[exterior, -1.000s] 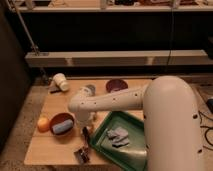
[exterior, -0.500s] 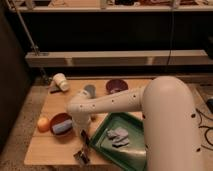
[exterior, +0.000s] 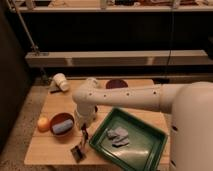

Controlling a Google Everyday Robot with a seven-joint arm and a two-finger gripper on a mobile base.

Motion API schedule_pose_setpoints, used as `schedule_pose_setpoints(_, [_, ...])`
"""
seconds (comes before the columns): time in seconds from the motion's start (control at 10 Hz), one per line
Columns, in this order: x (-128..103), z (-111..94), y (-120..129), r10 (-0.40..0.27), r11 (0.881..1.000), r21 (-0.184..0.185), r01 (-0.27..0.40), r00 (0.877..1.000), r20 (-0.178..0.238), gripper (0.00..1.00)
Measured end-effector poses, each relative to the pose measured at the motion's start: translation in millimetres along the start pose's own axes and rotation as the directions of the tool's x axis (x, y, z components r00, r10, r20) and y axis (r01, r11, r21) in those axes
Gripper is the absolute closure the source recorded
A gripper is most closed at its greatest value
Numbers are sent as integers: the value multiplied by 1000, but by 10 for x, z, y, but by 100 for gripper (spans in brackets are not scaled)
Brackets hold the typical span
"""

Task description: Place brush in metal cup

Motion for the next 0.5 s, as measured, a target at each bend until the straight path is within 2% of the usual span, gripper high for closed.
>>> schedule_pose_setpoints(0.2, [21,-193,-5,11,999,45,-11,1000,-4,100])
schedule_pose_setpoints(0.5, [120,-598,104,37,994,99,-36,999,-7,100])
